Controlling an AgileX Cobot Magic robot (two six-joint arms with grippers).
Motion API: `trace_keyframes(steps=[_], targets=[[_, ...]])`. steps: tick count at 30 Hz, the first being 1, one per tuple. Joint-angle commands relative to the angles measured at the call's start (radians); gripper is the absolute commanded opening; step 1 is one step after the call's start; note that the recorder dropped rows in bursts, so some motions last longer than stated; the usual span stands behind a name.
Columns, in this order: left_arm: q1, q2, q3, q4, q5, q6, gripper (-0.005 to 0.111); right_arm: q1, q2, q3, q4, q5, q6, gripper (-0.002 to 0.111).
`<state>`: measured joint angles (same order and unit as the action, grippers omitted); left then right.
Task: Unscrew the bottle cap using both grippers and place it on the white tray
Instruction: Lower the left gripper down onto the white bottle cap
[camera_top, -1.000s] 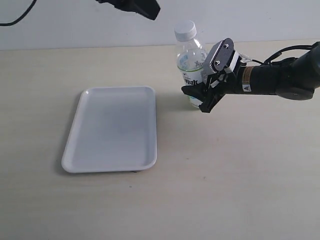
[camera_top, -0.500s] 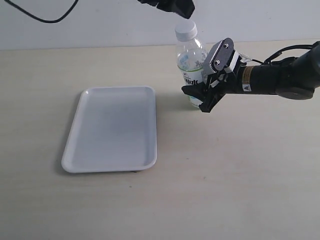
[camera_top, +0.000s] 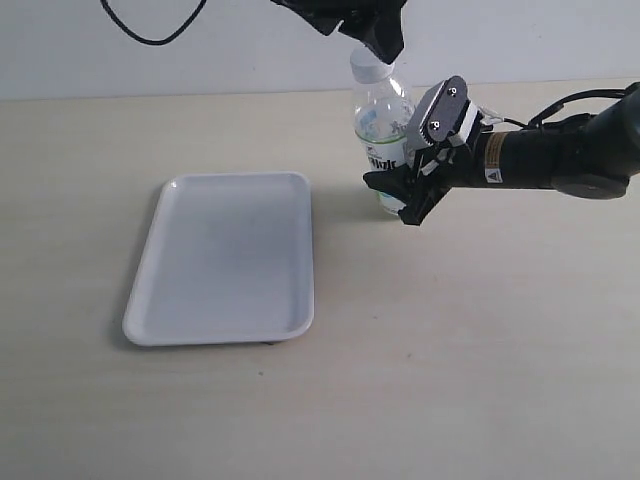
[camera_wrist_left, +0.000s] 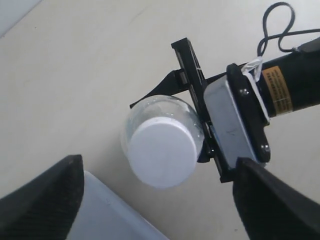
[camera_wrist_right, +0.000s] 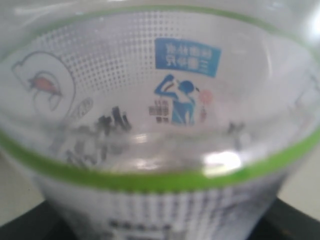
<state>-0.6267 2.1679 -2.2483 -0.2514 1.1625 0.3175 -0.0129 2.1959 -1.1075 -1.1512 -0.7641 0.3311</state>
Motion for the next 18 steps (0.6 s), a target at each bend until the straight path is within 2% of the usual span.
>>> trace_keyframes(steps=[1, 18], targets=[[-0.003, 0.021, -0.022, 0.024, 0.012, -0.008, 0.078, 0.002, 0.0, 0.004, -0.039, 0.059, -0.007, 0.0], [-0.003, 0.047, -0.022, -0.004, -0.008, -0.012, 0.078, 0.002, 0.0, 0.004, -0.06, 0.059, -0.034, 0.0]])
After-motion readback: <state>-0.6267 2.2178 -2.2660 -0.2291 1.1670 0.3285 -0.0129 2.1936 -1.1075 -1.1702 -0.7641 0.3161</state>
